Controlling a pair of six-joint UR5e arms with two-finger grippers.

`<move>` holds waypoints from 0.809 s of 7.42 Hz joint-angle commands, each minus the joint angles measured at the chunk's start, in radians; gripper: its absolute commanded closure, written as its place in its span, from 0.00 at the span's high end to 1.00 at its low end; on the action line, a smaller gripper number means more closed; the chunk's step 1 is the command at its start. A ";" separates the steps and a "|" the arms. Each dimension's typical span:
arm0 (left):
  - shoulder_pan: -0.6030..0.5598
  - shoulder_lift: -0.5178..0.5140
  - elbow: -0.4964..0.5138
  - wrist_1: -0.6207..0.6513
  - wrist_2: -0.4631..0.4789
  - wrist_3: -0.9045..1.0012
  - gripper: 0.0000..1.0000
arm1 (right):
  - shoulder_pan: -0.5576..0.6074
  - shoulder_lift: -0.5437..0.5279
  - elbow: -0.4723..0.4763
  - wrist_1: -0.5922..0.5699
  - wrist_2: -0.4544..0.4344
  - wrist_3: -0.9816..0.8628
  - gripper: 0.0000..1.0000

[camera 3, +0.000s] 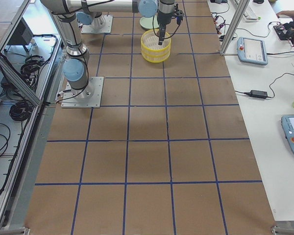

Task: Stack buns with steamer

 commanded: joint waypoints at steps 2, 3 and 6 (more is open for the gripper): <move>-0.002 -0.003 0.000 0.006 0.003 0.003 1.00 | 0.010 -0.042 0.010 0.021 0.005 -0.003 1.00; -0.002 -0.003 0.009 0.004 0.003 0.005 1.00 | 0.015 -0.042 0.015 0.023 0.005 -0.009 1.00; 0.092 0.049 0.015 -0.039 0.113 0.253 1.00 | 0.020 -0.042 0.019 0.021 0.002 -0.011 1.00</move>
